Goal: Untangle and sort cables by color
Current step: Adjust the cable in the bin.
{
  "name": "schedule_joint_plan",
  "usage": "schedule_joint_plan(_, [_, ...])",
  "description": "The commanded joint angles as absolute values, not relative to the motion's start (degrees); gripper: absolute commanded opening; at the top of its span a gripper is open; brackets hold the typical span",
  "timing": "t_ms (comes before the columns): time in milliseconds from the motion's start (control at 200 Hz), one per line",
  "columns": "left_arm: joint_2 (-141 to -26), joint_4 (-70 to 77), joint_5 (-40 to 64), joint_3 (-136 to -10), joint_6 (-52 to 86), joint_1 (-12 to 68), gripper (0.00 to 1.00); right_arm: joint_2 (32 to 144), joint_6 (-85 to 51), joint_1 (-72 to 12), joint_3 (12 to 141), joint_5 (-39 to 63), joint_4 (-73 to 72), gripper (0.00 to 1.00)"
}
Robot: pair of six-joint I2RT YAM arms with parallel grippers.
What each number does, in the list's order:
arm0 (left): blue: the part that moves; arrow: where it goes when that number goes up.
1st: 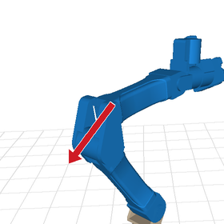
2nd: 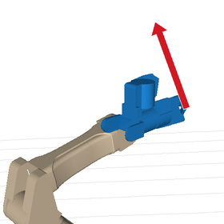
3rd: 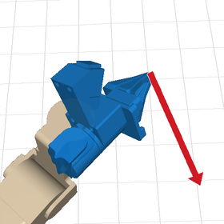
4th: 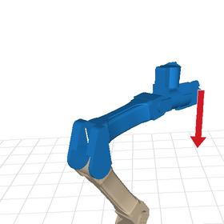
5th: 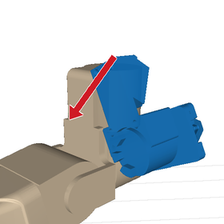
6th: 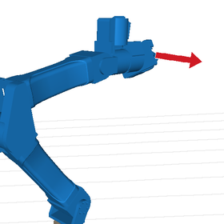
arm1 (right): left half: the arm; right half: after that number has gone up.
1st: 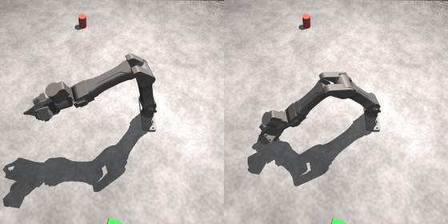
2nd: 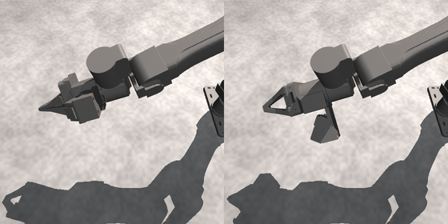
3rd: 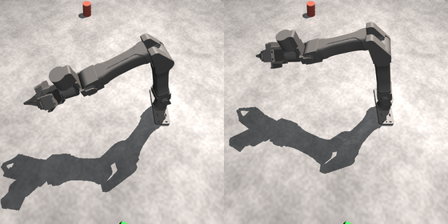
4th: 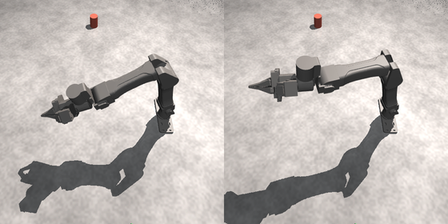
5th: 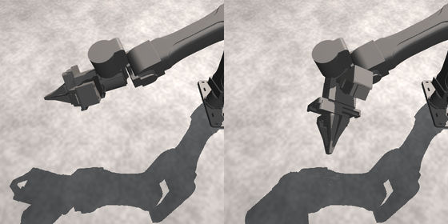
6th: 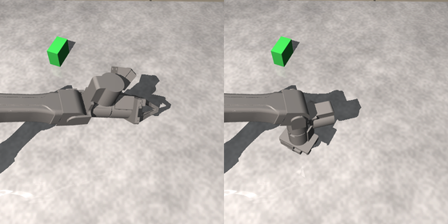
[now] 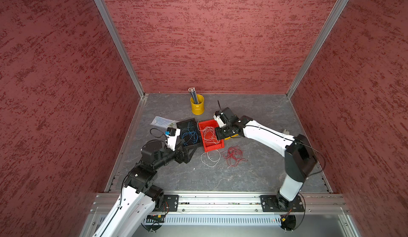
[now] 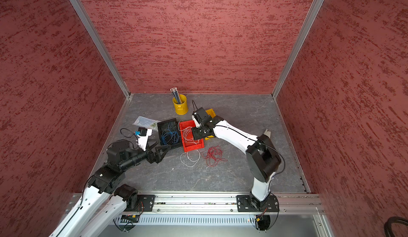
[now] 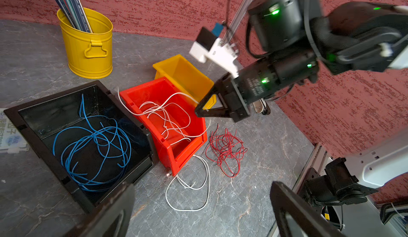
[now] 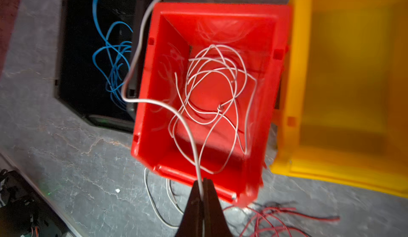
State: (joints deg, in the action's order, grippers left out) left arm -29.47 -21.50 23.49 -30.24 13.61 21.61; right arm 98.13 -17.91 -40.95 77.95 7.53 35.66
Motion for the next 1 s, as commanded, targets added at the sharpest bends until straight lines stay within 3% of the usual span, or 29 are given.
schedule_joint_plan(0, [-30.04,-20.70,23.45,-31.76,12.74,21.96,1.00,90.74,-16.83,-41.71,73.85,4.83,28.93,0.00])
schedule_joint_plan(145, [-30.11,-20.30,23.61,-31.65,12.86,21.99,1.00,83.89,-17.09,-42.52,67.96,4.17,25.51,0.00])
schedule_joint_plan(516, [-27.70,-21.31,22.77,-31.15,13.70,22.24,1.00,80.54,-18.02,-42.37,65.13,-0.44,26.27,0.00])
schedule_joint_plan(997, [-29.27,-20.02,23.11,-30.50,13.42,22.32,1.00,75.36,-25.05,-33.84,59.32,-0.66,23.48,0.00])
